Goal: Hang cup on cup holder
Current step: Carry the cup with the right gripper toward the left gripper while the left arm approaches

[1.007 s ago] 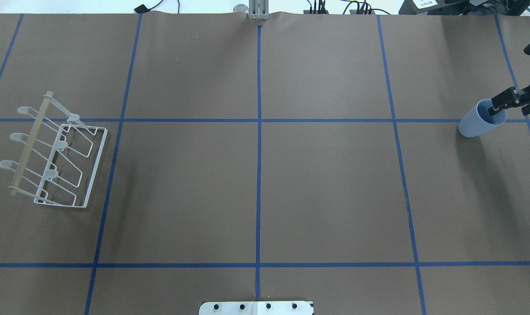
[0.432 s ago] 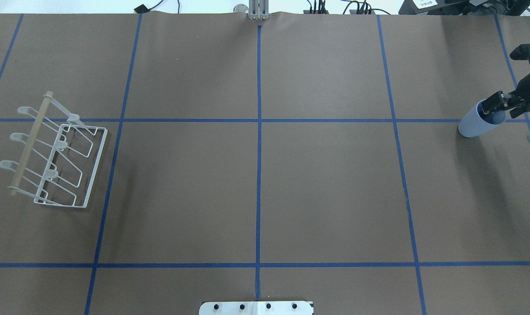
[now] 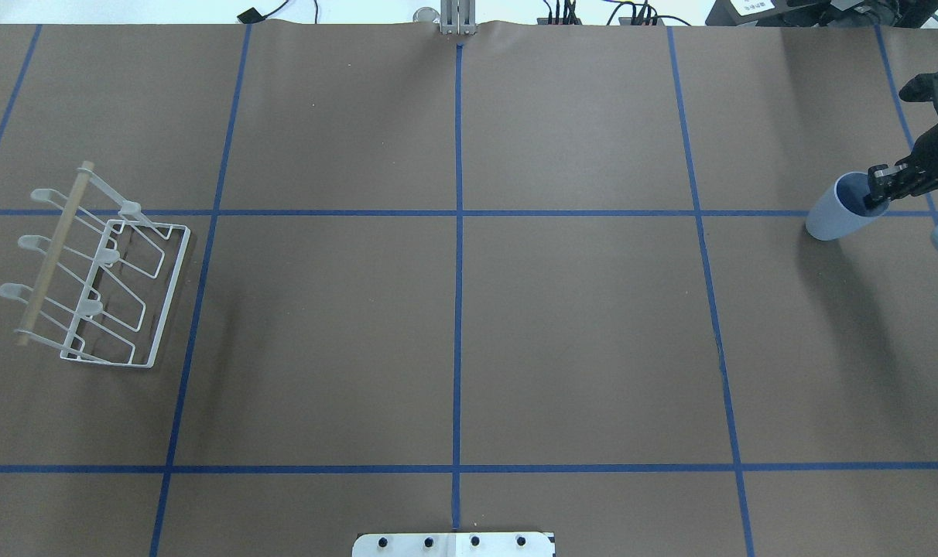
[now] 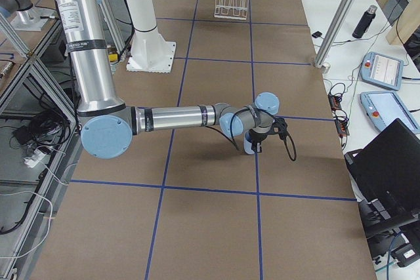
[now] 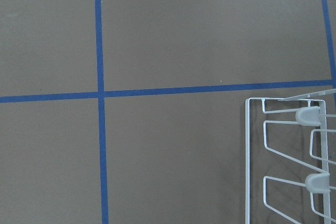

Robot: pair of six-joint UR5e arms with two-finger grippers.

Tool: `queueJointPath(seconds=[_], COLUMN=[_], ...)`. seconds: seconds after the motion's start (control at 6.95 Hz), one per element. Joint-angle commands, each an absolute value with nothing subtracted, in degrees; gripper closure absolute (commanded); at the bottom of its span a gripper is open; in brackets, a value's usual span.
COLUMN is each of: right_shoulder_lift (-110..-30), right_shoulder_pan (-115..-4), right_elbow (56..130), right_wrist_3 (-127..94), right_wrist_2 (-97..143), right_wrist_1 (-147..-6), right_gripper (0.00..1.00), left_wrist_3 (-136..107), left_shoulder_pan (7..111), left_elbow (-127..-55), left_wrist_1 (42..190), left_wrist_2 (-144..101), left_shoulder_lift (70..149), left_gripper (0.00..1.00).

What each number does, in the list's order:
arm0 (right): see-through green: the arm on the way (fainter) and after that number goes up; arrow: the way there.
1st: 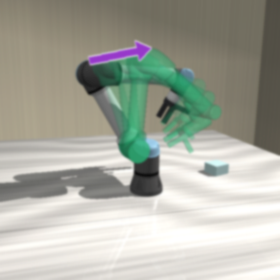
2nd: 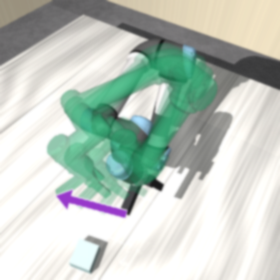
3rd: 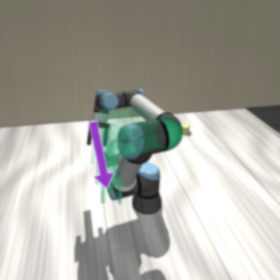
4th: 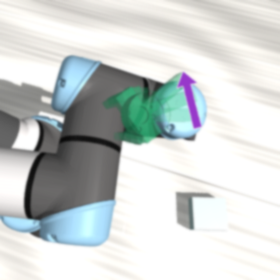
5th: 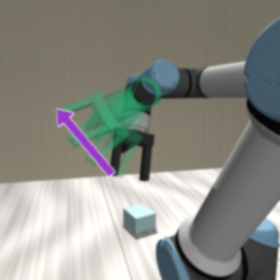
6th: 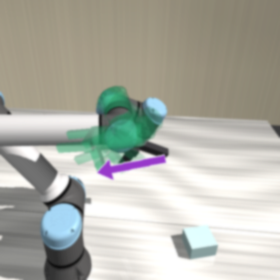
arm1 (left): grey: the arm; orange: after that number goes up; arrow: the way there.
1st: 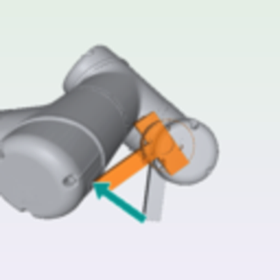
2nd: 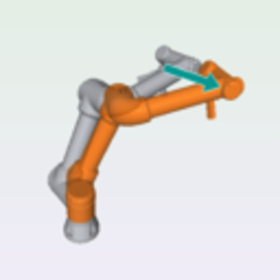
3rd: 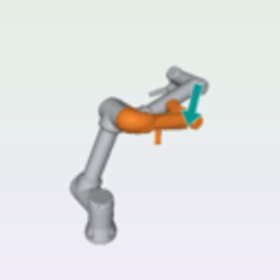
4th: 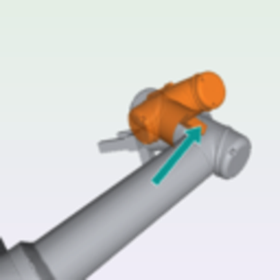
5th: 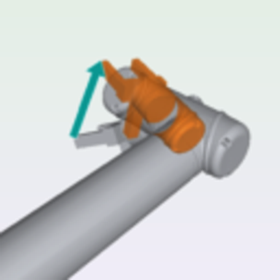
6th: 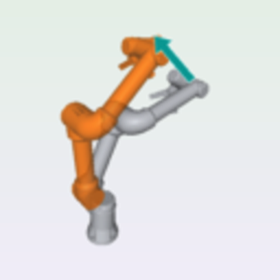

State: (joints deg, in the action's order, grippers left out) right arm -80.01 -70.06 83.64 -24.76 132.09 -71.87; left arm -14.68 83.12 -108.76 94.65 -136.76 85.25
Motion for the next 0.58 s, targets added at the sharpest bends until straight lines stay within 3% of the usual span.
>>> queueJointPath(seconds=[0.0,0.43], right_shoulder_lift=[-80.68,-77.54], right_shoulder_pan=[-73.37,-73.04], right_elbow=[88.13,90.94], right_wrist_3=[-22.51,-39.98], right_wrist_2=[134.02,147.18], right_wrist_1=[-72.68,-71.64], right_gripper=[1.00,1.00], left_wrist_3=[-14.85,-22.56], left_shoulder_pan=[83.14,81.75], left_elbow=[-108.89,-109.77], left_wrist_1=[94.66,94.83], left_wrist_2=[-136.76,-137.46], left_shoulder_lift=[85.34,91.64], left_gripper=[0.01,0.01])
